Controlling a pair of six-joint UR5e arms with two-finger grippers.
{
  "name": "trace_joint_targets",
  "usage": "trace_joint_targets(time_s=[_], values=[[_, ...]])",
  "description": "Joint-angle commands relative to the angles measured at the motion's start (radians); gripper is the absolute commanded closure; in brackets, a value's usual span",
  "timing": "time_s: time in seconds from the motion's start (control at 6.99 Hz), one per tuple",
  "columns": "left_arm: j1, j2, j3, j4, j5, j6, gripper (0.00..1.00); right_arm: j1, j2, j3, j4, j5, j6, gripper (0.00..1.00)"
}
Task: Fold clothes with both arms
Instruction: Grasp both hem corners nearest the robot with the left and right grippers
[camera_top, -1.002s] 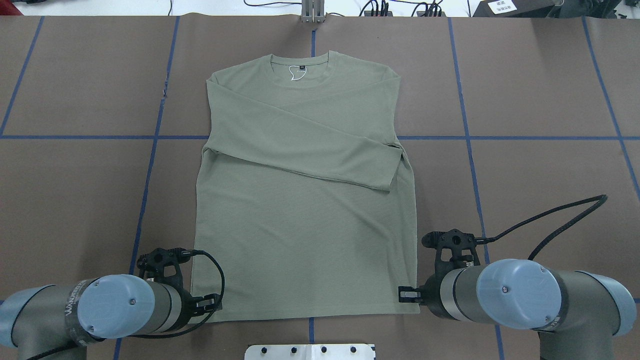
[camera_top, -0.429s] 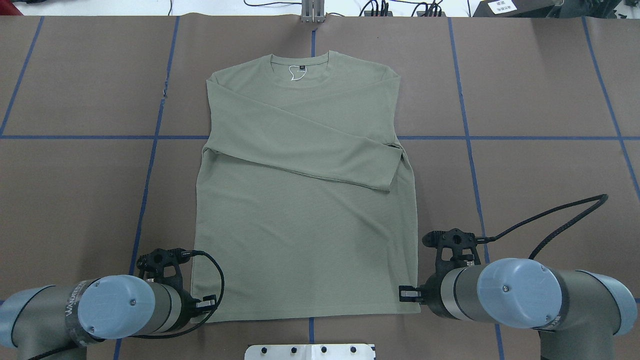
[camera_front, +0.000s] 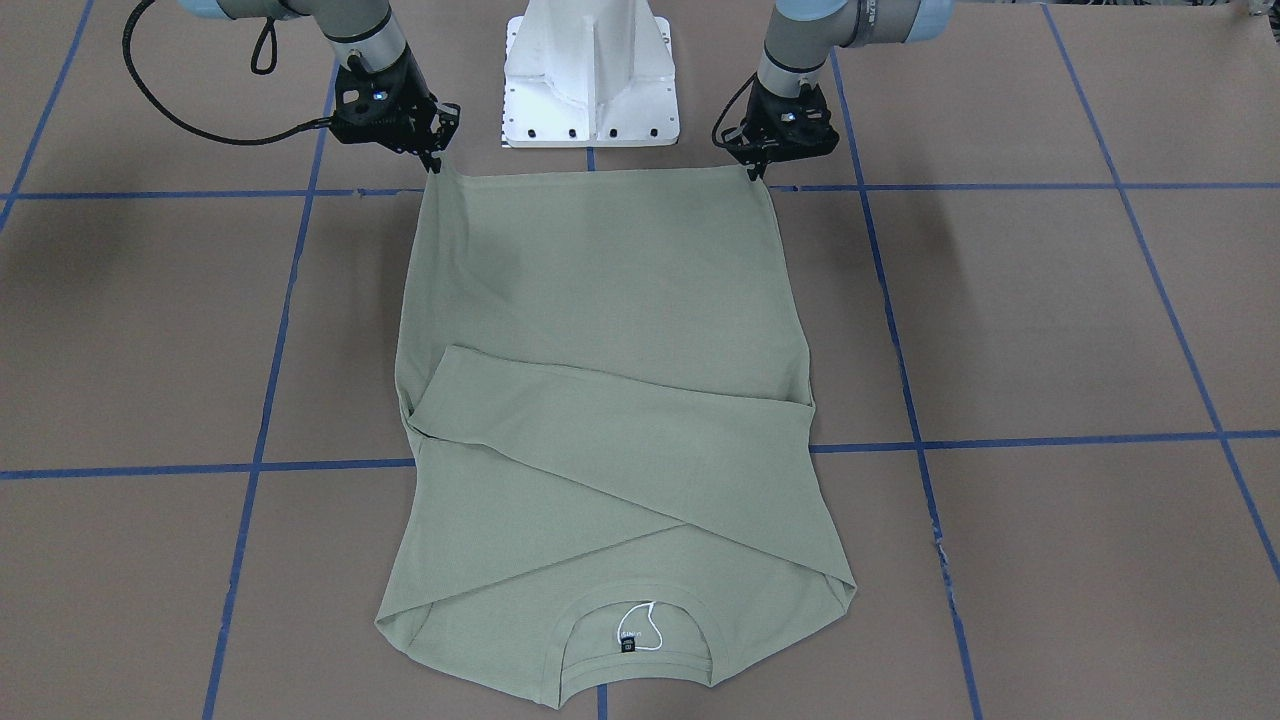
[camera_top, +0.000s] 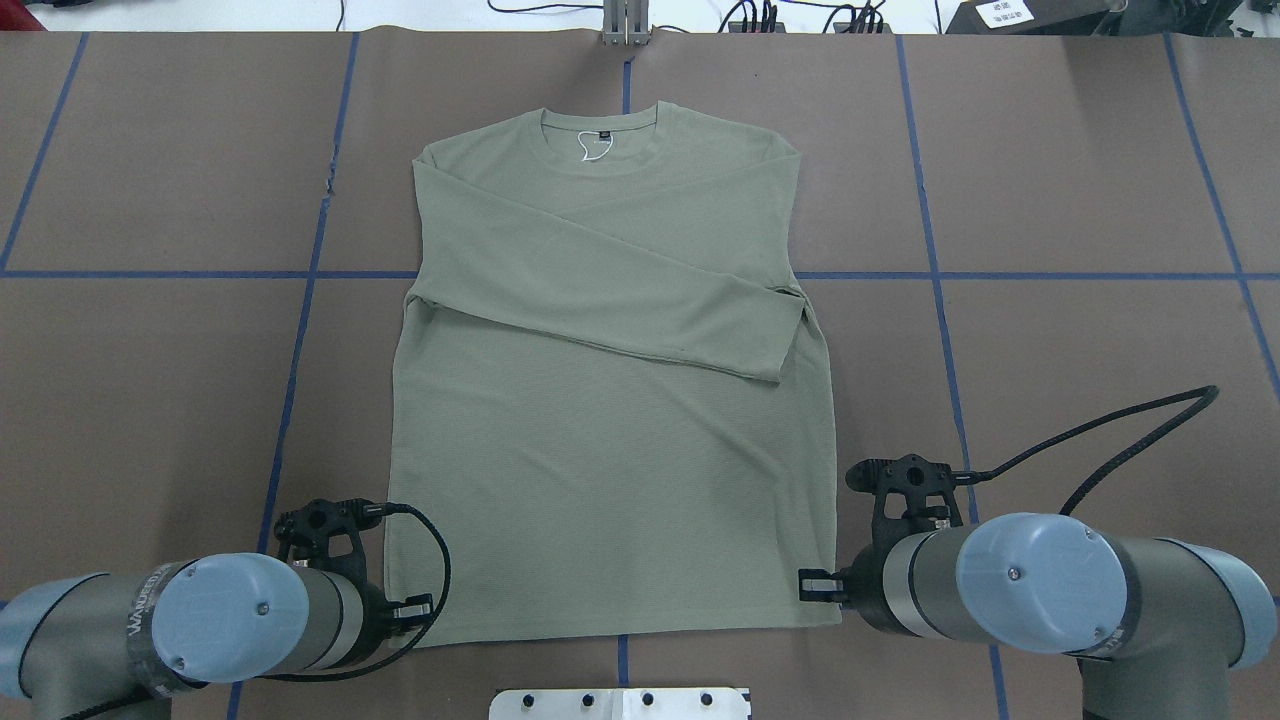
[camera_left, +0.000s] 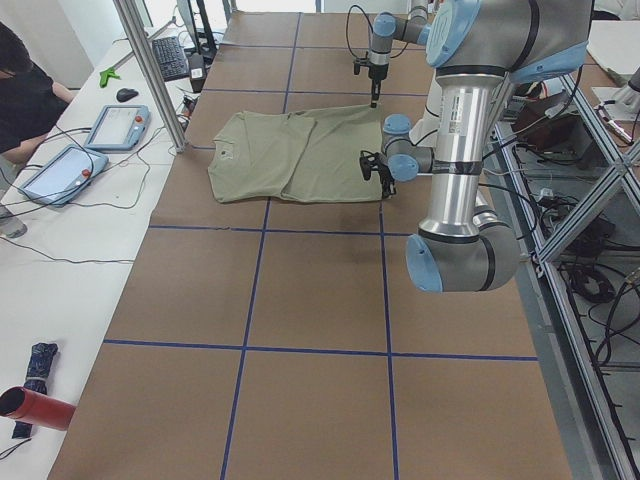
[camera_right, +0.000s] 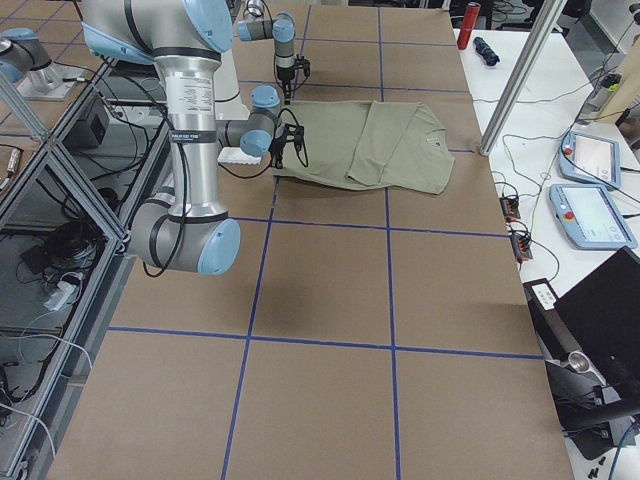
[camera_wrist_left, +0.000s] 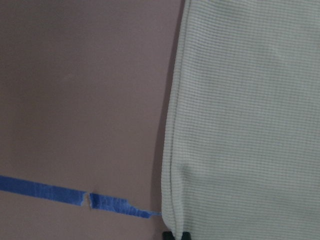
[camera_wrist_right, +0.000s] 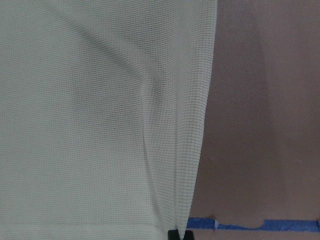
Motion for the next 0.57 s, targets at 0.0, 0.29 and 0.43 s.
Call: trace_joint_targets(time_s=[0.0,0.29,0.43], values=[[-0.002,0.010,-0.081,0.018,-0.002,-0.003,1.00,0.058,-0.008,0.024,0.000,0.075,-0.007,1.00],[-0.002,0.023,-0.213,0.137,-0.005,0.000,1.00,0.107,-0.054,0.081,0.000,0.178,-0.010,1.00],[0.000,0.020,-0.280,0.194,-0.012,0.000,1.00,0.110,-0.091,0.128,0.000,0.199,-0.010,1.00]])
